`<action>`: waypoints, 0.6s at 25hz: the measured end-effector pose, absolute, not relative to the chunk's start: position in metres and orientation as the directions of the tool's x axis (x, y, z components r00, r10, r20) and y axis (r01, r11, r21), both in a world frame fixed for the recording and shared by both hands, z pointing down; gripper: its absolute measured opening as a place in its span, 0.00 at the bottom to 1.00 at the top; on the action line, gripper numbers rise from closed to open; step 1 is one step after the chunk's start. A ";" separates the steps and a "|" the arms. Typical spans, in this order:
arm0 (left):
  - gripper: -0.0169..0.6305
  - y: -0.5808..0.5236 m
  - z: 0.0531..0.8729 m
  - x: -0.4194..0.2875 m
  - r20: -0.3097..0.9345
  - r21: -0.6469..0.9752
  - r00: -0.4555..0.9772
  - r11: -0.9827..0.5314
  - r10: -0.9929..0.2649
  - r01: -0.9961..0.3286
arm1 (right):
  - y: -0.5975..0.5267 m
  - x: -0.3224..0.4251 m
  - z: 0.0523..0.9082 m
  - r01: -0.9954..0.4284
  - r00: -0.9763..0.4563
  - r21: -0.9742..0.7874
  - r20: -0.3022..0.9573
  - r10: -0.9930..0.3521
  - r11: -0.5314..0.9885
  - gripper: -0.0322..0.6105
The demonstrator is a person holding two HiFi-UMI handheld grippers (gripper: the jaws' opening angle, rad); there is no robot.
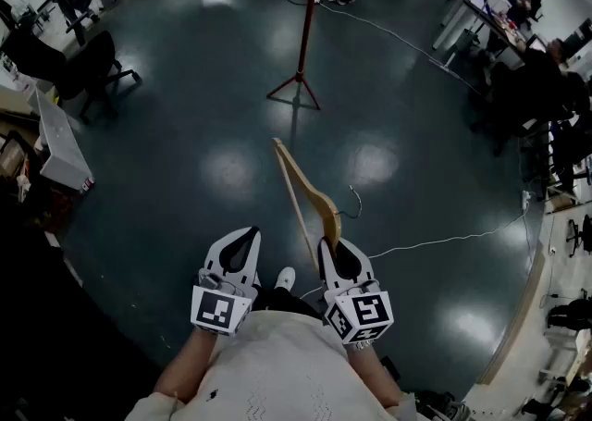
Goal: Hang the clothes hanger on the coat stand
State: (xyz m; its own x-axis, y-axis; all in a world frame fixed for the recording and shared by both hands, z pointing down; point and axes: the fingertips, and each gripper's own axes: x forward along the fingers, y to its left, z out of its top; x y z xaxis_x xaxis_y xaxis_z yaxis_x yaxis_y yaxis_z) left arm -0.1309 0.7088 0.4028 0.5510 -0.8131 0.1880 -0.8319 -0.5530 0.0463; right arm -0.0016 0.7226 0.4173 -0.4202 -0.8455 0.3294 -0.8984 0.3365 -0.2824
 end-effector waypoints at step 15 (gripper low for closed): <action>0.05 0.706 0.389 -0.093 0.168 -0.004 0.522 -0.530 -0.836 -0.848 | 0.715 0.034 0.411 -0.899 -0.431 -0.230 0.306 -0.849 0.373 0.16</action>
